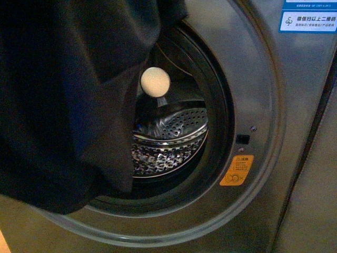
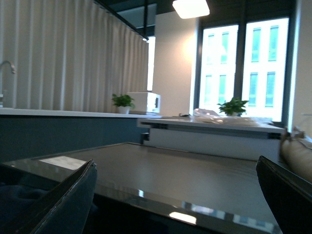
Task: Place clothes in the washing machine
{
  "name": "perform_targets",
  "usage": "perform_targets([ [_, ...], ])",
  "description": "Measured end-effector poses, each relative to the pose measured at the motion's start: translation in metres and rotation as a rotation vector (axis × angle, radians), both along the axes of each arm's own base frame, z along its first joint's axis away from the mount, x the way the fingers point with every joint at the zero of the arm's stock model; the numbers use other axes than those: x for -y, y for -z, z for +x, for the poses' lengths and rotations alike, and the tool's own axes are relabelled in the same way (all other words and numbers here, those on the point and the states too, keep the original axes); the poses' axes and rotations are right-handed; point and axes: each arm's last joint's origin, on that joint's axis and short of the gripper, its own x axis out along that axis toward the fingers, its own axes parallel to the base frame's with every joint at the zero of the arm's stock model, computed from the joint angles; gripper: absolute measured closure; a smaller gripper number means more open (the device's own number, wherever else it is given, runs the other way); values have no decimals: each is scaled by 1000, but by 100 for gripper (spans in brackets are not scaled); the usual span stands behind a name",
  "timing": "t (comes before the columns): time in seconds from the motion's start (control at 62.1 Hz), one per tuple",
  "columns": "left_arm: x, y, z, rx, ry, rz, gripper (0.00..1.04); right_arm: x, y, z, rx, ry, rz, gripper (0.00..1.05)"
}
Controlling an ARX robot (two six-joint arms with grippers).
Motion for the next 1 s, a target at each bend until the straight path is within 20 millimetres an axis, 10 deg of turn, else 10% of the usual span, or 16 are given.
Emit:
perform_targets([
  [0.419,1,63,-14,-104,34,35,90,71,141,-24,-273,322,103,7],
  [0.998,12,136,0,-256,11,99,90,105,258,-53,-547,321,-31,80],
])
